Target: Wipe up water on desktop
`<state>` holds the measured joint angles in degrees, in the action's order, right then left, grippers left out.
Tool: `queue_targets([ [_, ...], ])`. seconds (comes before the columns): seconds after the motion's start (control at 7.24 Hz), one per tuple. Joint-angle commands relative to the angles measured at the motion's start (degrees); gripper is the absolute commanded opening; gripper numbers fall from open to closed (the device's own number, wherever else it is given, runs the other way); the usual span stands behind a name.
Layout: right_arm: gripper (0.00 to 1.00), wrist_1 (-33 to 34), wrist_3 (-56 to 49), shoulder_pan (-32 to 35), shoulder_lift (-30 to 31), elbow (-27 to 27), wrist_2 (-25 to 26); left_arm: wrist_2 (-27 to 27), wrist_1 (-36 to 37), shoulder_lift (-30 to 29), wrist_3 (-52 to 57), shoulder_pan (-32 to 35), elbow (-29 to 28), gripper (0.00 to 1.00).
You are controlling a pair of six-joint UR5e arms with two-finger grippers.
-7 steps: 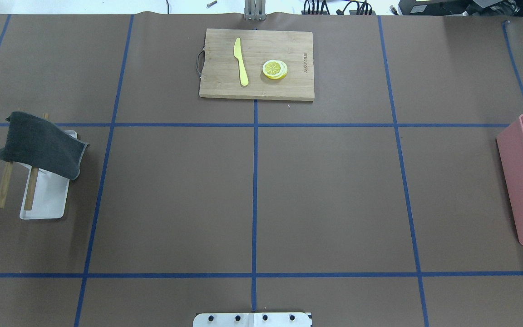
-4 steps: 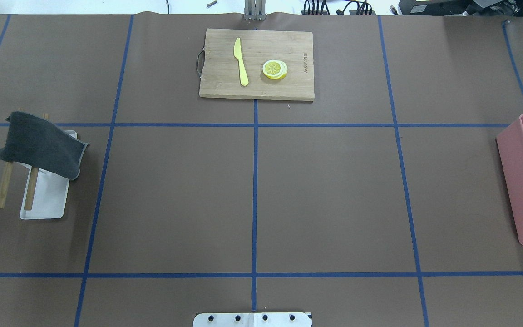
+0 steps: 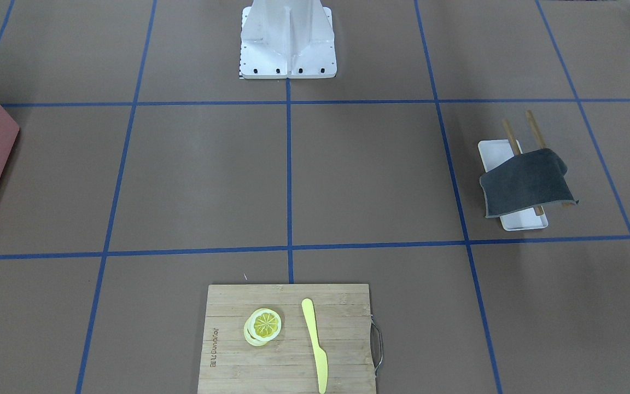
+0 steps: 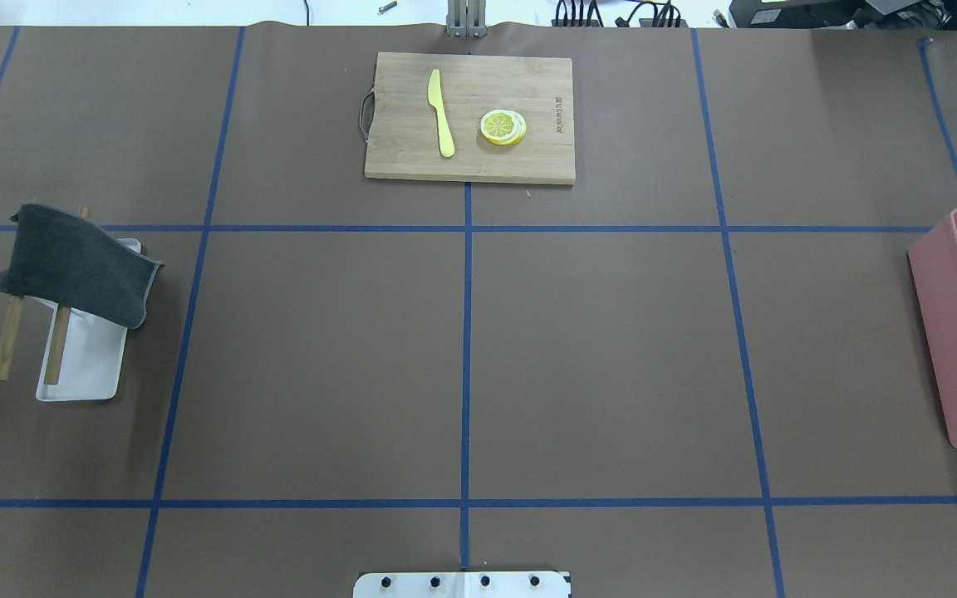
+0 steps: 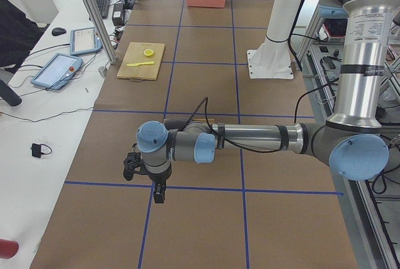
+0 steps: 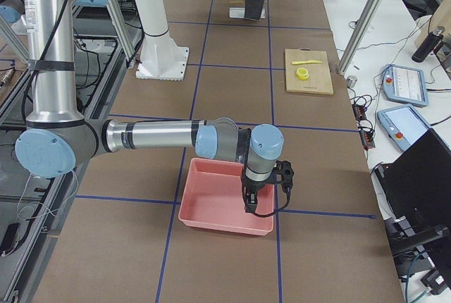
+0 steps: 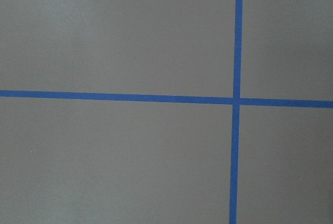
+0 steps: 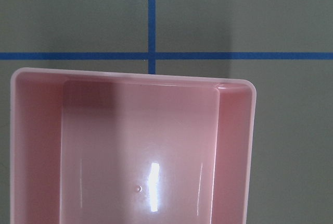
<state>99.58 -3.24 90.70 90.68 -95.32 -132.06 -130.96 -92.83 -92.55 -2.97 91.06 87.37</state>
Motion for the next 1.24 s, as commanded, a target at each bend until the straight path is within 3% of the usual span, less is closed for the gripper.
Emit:
queue_targets([
  [0.0,1.00,0.0,0.1,0.0,-0.1,0.0,0.0,0.0,-0.1,0.0,0.0,0.0,0.3,0.98],
  [0.28,1.00,0.0,0.1,0.0,0.2,-1.3,-2.2,0.0,-0.2,-0.1,0.0,0.0,0.8,0.98],
  [1.1,1.00,0.0,0.1,0.0,0.3,-1.3,-2.1,-0.4,-1.2,-0.1,0.2,0.0,1.8,0.98],
])
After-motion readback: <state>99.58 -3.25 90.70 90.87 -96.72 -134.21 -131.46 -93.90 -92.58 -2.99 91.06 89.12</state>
